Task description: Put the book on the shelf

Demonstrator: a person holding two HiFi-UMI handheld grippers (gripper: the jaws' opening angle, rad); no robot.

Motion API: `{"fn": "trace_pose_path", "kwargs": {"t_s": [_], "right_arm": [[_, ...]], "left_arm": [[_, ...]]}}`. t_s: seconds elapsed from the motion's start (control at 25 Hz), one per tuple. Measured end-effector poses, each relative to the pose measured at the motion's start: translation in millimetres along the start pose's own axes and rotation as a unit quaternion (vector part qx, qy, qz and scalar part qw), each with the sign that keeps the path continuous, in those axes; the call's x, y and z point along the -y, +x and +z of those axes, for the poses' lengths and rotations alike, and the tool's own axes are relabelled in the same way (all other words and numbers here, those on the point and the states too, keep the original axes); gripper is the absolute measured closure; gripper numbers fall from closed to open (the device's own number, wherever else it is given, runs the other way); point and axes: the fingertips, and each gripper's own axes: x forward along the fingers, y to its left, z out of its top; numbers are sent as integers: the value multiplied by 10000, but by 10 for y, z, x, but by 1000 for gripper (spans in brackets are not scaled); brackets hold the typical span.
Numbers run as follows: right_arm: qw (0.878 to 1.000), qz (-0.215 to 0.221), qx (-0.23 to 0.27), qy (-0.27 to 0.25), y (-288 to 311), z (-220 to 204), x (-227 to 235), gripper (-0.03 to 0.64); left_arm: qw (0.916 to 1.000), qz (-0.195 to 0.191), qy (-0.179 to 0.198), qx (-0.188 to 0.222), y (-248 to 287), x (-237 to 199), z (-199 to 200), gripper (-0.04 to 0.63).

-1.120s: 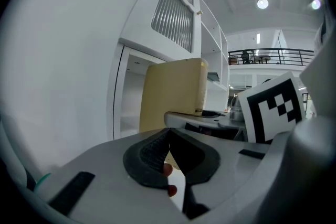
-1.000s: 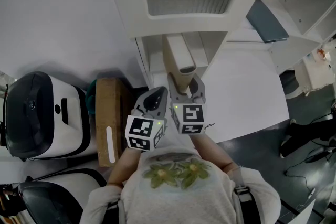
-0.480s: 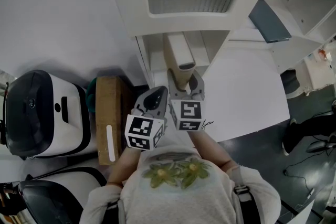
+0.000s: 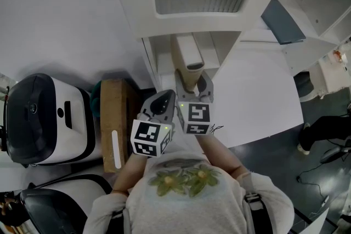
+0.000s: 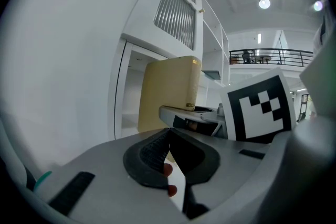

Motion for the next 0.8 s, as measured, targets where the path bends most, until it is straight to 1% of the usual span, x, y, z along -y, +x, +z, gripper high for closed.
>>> {"fn": "trace_pose_path", "kwargs": {"t_s": [0.8], "right_arm": [[9999, -125, 90, 44, 135, 15, 24, 388]], "left_arm": [[9999, 99, -67, -35, -13, -134, -55, 568]]}}
